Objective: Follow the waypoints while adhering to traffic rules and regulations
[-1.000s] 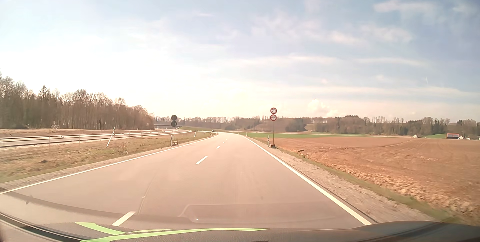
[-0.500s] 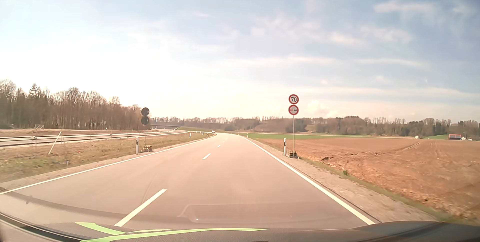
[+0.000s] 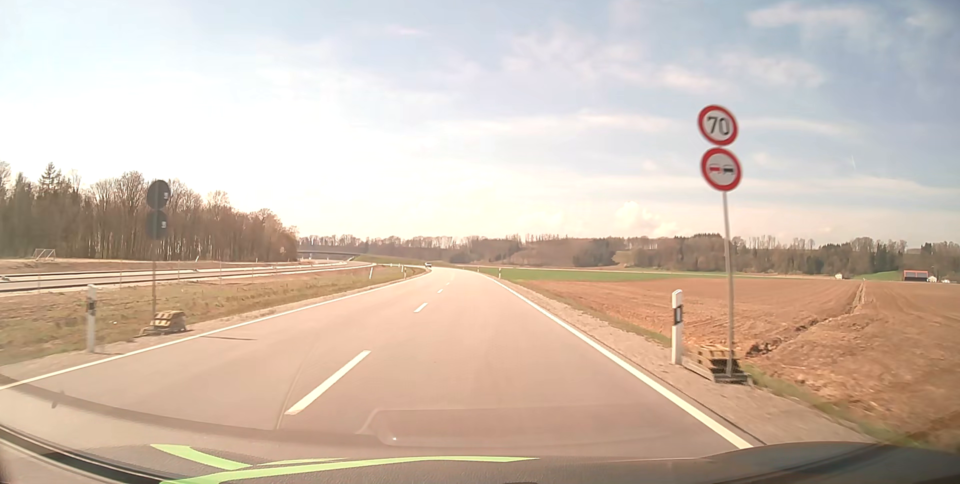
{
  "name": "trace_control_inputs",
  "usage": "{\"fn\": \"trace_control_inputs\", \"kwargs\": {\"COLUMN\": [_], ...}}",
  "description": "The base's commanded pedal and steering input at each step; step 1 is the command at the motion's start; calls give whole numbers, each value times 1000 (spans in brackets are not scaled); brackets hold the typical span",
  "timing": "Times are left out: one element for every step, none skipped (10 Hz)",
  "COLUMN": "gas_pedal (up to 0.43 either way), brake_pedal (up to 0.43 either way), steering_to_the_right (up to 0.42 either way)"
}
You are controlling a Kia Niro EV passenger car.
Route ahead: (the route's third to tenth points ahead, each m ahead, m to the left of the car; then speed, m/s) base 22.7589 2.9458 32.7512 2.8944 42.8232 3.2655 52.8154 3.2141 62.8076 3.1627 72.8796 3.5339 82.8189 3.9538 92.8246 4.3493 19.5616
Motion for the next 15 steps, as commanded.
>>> {"fn": "trace_control_inputs", "kwargs": {"gas_pedal": [0, 0, 0, 0, 0, 0, 0, 28, 67, 98, 118, 138, 157, 157, 169], "brake_pedal": [0, 0, 0, 0, 0, 0, 0, 0, 0, 0, 0, 0, 0, 0, 0], "steering_to_the_right": [0, 0, 0, 0, 0, 0, 0, 0, 0, 0, 0, 0, 0, 0, 0]}}
